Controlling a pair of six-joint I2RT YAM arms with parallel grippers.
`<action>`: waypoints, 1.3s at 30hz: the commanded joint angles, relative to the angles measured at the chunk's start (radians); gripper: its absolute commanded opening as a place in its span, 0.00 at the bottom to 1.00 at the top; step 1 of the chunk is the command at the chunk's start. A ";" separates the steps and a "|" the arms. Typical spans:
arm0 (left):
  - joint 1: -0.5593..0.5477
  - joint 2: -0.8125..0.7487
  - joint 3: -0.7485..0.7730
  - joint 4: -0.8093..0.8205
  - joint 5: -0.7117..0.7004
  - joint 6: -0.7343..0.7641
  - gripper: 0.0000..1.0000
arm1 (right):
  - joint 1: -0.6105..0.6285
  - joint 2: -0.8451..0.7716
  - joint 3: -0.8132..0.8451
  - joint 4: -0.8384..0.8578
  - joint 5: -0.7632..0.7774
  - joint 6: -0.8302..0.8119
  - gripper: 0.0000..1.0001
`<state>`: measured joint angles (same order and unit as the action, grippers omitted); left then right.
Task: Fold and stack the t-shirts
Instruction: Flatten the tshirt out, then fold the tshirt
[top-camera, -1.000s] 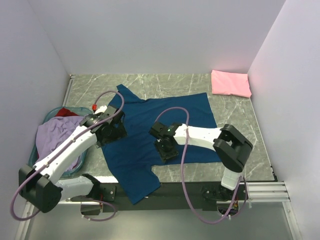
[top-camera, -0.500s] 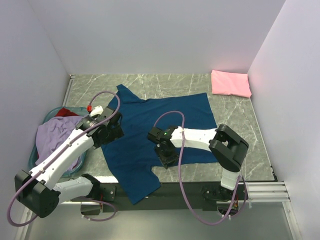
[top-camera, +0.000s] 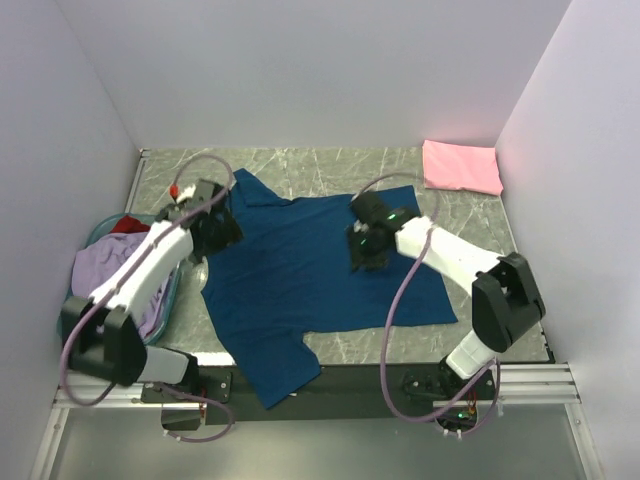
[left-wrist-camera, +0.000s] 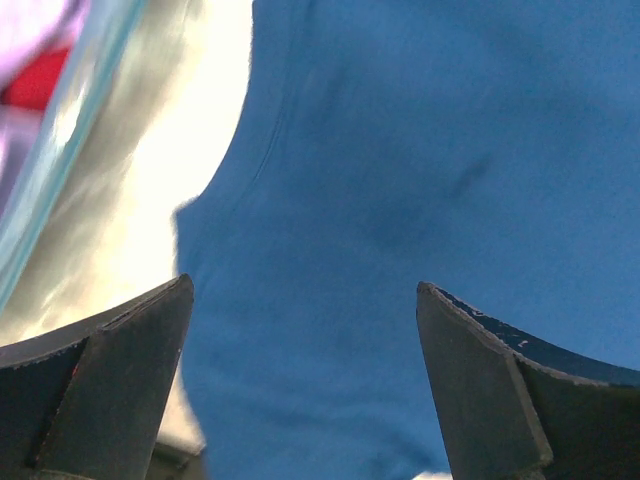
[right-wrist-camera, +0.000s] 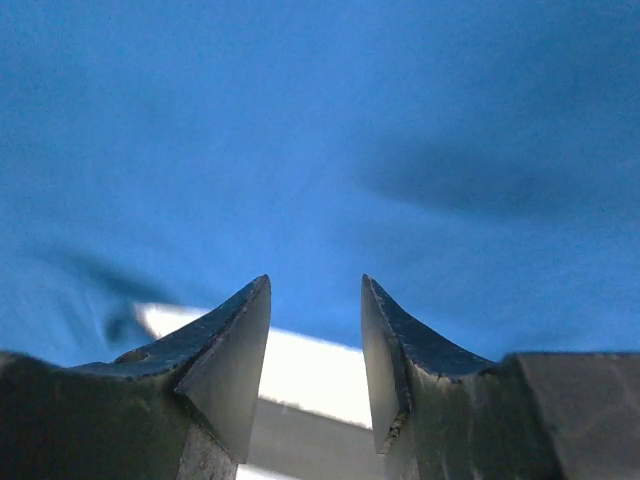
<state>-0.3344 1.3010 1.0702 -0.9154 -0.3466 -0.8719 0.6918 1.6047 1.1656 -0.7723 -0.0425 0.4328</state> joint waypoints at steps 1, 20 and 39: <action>0.110 0.105 0.138 0.209 0.115 0.086 0.98 | -0.147 -0.052 0.060 0.085 0.021 -0.028 0.49; 0.316 0.917 0.859 0.541 0.354 0.221 0.54 | -0.364 -0.037 -0.033 0.377 -0.148 0.014 0.47; 0.319 1.181 1.014 0.596 0.414 0.263 0.51 | -0.364 -0.054 -0.112 0.409 -0.183 0.007 0.47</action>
<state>-0.0154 2.4500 2.0338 -0.3397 0.0296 -0.6167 0.3302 1.5898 1.0710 -0.4023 -0.2146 0.4412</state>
